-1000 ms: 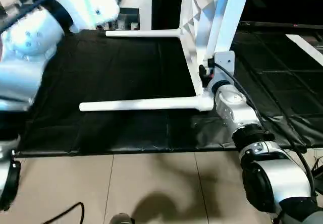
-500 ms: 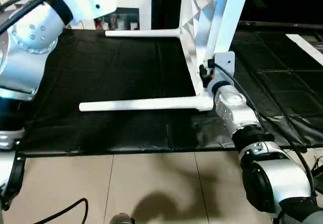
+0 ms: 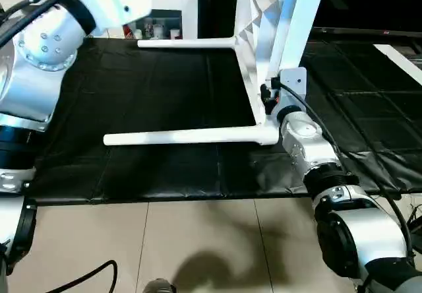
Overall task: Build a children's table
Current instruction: Flip table
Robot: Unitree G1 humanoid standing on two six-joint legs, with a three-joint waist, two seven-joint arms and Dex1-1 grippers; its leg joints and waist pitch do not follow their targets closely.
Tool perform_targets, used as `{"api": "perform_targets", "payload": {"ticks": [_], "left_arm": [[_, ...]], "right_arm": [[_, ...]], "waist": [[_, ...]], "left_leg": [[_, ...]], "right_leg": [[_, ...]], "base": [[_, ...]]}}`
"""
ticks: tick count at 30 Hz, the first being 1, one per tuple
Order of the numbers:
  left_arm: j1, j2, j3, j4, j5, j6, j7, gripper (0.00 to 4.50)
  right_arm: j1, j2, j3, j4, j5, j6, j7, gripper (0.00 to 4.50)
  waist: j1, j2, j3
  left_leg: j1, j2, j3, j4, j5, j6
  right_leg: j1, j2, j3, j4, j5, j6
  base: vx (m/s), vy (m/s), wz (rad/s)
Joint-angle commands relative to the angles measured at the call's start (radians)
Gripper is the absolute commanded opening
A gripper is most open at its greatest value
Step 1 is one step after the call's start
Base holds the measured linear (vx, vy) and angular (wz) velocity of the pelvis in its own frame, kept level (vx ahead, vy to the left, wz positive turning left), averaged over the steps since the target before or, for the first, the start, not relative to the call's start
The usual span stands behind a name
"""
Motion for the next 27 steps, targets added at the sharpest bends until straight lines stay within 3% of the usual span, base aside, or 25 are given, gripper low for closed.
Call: {"api": "perform_targets", "payload": {"ticks": [1, 7, 11, 18, 19, 20, 25, 27], "left_arm": [[0.006, 0.011, 0.021, 0.003, 0.003, 0.024, -0.002, 2.68], [0.014, 0.013, 0.04, 0.005, -0.008, 0.044, -0.007, 2.22], [0.032, -0.022, 0.113, -0.011, -0.104, 0.106, -0.016, 2.09], [0.132, -0.051, 0.19, -0.077, -0.185, 0.17, -0.027, 2.06], [0.17, -0.075, 0.218, -0.101, -0.218, 0.196, -0.024, 2.06], [0.178, -0.08, 0.224, -0.106, -0.226, 0.202, -0.023, 2.06], [0.304, -0.19, 0.316, -0.187, -0.333, 0.286, 0.005, 2.06], [0.348, -0.238, 0.334, -0.215, -0.37, 0.306, 0.015, 2.05]], "right_arm": [[-0.017, -0.029, 0.017, -0.049, -0.037, -0.038, 0.006, 1.9], [-0.022, -0.05, 0.035, -0.076, -0.048, -0.052, 0.025, 1.9], [-0.048, -0.081, 0.041, -0.127, -0.046, -0.055, 0.071, 1.9], [-0.121, -0.147, 0.022, -0.227, 0.016, -0.015, 0.217, 1.9], [-0.157, -0.163, 0.008, -0.247, 0.038, 0.006, 0.245, 1.9], [-0.166, -0.167, 0.006, -0.249, 0.04, 0.009, 0.249, 1.9], [-0.323, -0.259, -0.008, -0.209, 0.043, 0.001, 0.31, 1.89], [-0.367, -0.292, -0.001, -0.179, 0.034, 0.01, 0.345, 1.89]], "waist": [[-0.003, 0.015, -0.081], [0.0, 0.015, -0.085], [0.0, 0.011, -0.087], [0.001, 0.009, -0.089], [0.003, 0.012, -0.091], [-0.001, 0.009, -0.091], [0.004, 0.008, -0.085], [0.005, 0.0, -0.081]], "left_leg": [[0.029, -0.012, 0.013, -0.061, -0.239, -0.079], [0.027, -0.013, 0.015, -0.057, -0.194, -0.071], [0.021, -0.016, 0.016, -0.052, -0.152, -0.063], [0.013, -0.019, 0.02, -0.044, -0.085, -0.026], [0.014, -0.018, 0.021, -0.041, -0.071, -0.02], [0.011, -0.02, 0.021, -0.041, -0.061, -0.016], [0.015, -0.017, 0.025, -0.04, -0.115, -0.012], [0.016, -0.015, 0.027, -0.042, -0.142, -0.011]], "right_leg": [[0.043, -0.051, 0.025, -0.056, -0.057, -0.185], [0.046, -0.049, 0.025, -0.052, -0.002, -0.189], [0.051, -0.046, 0.024, -0.046, 0.055, -0.194], [0.056, -0.042, 0.025, -0.04, 0.118, -0.203], [0.053, -0.041, 0.024, -0.037, 0.129, -0.203], [0.055, -0.039, 0.024, -0.037, 0.136, -0.208], [0.045, -0.038, 0.024, -0.045, 0.055, -0.217], [0.042, -0.038, 0.025, -0.051, 0.013, -0.216]], "base": [[0.0, 0.0, 0.0], [0.0, 0.0, 0.0], [0.0, 0.0, 0.0], [0.0, 0.0, 0.0], [0.0, 0.0, 0.0], [0.0, 0.0, 0.0], [0.0, 0.0, 0.0], [0.0, 0.0, 0.0]]}}
